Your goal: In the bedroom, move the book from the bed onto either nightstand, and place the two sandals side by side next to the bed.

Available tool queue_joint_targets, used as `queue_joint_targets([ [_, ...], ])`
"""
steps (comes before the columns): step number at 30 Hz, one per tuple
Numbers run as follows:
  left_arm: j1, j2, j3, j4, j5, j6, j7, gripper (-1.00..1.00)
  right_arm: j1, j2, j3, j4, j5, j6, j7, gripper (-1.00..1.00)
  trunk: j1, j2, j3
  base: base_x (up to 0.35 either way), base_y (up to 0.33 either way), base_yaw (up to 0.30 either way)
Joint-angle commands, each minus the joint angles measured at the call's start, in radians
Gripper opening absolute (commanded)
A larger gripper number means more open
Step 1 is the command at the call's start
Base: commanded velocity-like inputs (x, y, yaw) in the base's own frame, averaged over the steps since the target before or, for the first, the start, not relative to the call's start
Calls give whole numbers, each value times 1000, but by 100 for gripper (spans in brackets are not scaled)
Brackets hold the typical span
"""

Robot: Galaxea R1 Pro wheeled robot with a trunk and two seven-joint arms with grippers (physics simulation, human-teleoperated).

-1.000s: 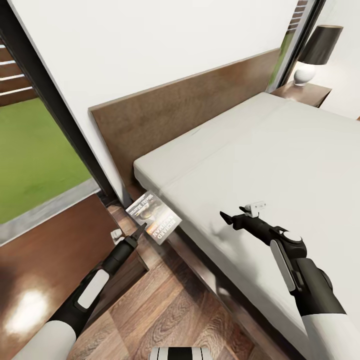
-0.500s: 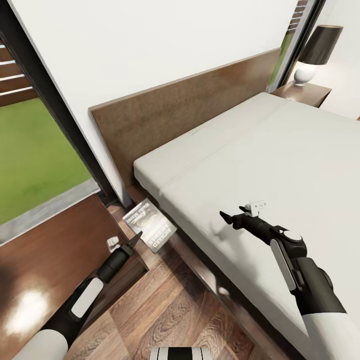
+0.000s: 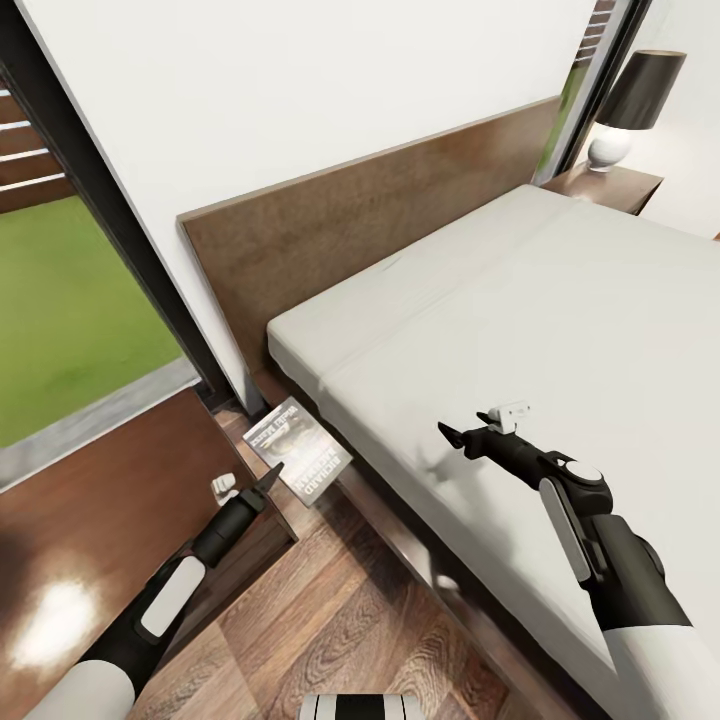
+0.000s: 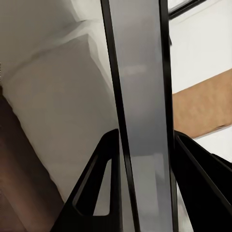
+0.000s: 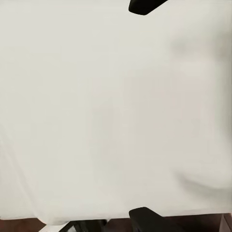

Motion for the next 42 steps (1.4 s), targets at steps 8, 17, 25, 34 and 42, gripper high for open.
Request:
queue_joint_targets([
  [8, -1, 2, 0, 2, 12, 2, -2, -100, 0, 1, 3, 0, -10, 8, -2, 100, 0, 0, -1, 0, 0, 0],
  [17, -1, 1, 0, 0, 12, 13, -1, -100, -1, 8, 15, 0, -9, 8, -2, 100, -27, 49, 21, 0, 0, 0],
  [25, -1, 3, -1, -11, 11, 16, -1, -100, 0, 8, 15, 0, -9, 8, -2, 100, -58, 105, 46, 0, 0, 0],
  [34, 1, 14, -4, -98, 10, 24, 71, -100, 0, 8, 15, 3, -4, 8, -3, 100, -92, 168, 75, 0, 0, 0],
  [42, 5, 18, -4, -259, 8, 116, 198, -100, 0, 8, 15, 2, -1, 10, -3, 100, -123, 224, 100, 0, 0, 0],
])
